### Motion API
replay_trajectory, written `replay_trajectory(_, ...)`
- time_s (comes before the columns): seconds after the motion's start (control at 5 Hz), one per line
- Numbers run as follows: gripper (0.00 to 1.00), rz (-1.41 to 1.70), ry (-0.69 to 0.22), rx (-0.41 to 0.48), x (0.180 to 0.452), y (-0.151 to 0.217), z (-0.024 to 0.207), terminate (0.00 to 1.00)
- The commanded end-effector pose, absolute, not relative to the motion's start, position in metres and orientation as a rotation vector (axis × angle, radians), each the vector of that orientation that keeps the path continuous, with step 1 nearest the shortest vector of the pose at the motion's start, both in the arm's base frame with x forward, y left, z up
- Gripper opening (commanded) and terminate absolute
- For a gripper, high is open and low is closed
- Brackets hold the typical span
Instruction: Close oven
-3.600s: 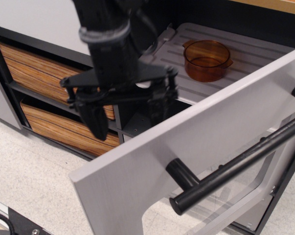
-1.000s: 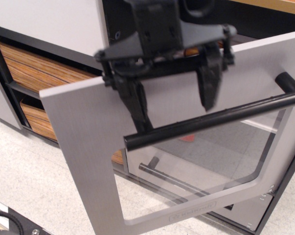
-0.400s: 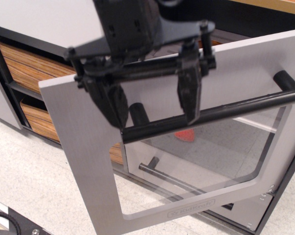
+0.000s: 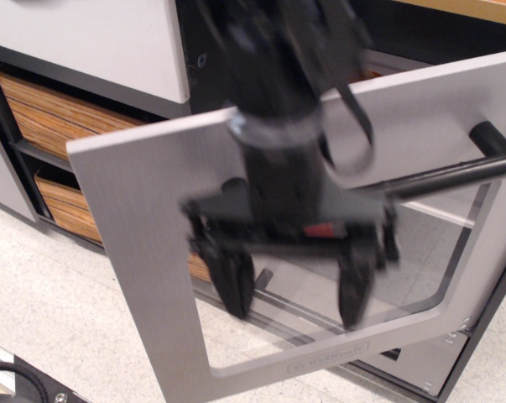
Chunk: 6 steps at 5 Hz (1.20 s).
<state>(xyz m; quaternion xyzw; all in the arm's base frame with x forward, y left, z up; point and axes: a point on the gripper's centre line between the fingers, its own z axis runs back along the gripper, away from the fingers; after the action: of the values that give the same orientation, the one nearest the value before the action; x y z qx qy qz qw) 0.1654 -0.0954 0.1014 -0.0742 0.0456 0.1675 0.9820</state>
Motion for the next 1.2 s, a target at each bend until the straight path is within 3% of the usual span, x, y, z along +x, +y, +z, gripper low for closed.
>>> replay_trajectory(0.0,1.0,0.372,-0.04,-0.132,0.193,-0.091,0.098,0.0)
replay_trajectory(0.4,1.0,0.532,-0.197,-0.178,0.236,-0.048,0.13,0.0)
replay_trajectory(0.8,1.0,0.549,-0.278,-0.156,0.256,-0.031,0.131,0.0)
replay_trajectory(1.0,1.0,0.509,-0.289,-0.121,0.266,-0.03,0.117,0.0)
